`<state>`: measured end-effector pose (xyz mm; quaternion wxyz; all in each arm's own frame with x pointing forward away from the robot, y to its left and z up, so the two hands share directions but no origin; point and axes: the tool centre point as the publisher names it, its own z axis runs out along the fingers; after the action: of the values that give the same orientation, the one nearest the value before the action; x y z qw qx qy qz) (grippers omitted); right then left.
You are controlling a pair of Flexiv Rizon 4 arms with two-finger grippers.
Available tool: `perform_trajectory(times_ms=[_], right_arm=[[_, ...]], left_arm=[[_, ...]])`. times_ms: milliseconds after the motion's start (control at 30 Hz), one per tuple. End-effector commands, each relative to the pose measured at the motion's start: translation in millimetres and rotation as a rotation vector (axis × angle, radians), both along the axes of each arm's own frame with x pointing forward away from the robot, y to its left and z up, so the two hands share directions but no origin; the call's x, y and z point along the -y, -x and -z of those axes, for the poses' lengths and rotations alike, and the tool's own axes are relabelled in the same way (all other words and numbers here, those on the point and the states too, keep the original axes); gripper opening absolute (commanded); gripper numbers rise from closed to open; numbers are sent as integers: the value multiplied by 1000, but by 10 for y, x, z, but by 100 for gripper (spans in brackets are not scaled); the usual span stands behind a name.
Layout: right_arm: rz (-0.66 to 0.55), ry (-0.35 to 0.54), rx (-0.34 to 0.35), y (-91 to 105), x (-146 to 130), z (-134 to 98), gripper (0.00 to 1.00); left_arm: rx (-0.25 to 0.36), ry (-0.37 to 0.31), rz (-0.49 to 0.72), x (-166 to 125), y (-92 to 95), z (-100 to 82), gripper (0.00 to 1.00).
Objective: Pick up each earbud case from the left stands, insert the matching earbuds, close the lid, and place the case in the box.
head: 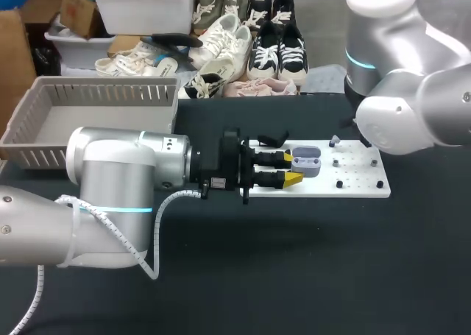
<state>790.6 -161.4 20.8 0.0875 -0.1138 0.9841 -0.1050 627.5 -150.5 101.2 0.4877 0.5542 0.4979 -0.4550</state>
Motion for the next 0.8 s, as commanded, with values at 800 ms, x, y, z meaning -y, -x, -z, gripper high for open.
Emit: perform_trajectory(times_ms=[800], right_arm=[[30, 3, 114, 334, -97, -452, 0]], left_arm=[[0, 2, 0, 1, -5, 7, 0]])
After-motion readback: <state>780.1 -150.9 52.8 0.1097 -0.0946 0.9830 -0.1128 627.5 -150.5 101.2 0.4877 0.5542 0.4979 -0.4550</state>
